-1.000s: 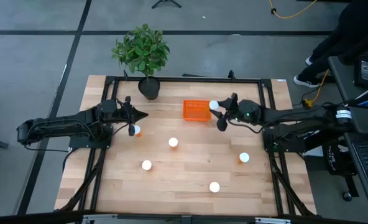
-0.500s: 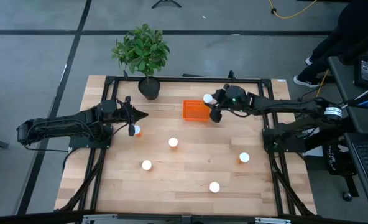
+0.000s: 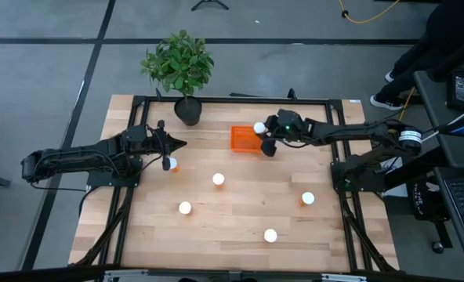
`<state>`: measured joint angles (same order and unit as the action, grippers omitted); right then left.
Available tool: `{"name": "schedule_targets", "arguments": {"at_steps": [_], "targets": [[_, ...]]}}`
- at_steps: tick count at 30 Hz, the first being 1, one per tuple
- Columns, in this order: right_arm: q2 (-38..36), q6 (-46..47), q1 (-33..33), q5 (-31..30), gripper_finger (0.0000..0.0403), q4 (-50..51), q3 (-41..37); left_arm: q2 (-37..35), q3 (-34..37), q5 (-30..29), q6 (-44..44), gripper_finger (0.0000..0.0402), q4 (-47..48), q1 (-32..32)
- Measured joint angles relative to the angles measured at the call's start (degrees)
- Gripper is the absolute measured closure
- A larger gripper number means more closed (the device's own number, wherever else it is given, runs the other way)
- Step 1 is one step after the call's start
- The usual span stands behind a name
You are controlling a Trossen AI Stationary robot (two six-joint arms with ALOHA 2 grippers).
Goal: Pick and place pill bottles into a basket
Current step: Put the orange pill bottle into the orange bin
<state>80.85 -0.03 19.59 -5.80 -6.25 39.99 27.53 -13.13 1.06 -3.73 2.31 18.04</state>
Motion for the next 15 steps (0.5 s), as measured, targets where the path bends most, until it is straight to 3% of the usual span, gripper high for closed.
{"name": "schedule_targets", "arguments": {"at_steps": [15], "targets": [[6.25,-0.87,0.02,-2.10,0.0193,-1.74,-0.07,0.00,0.02,0.00,0.02,0.0395,0.02,0.00]]}}
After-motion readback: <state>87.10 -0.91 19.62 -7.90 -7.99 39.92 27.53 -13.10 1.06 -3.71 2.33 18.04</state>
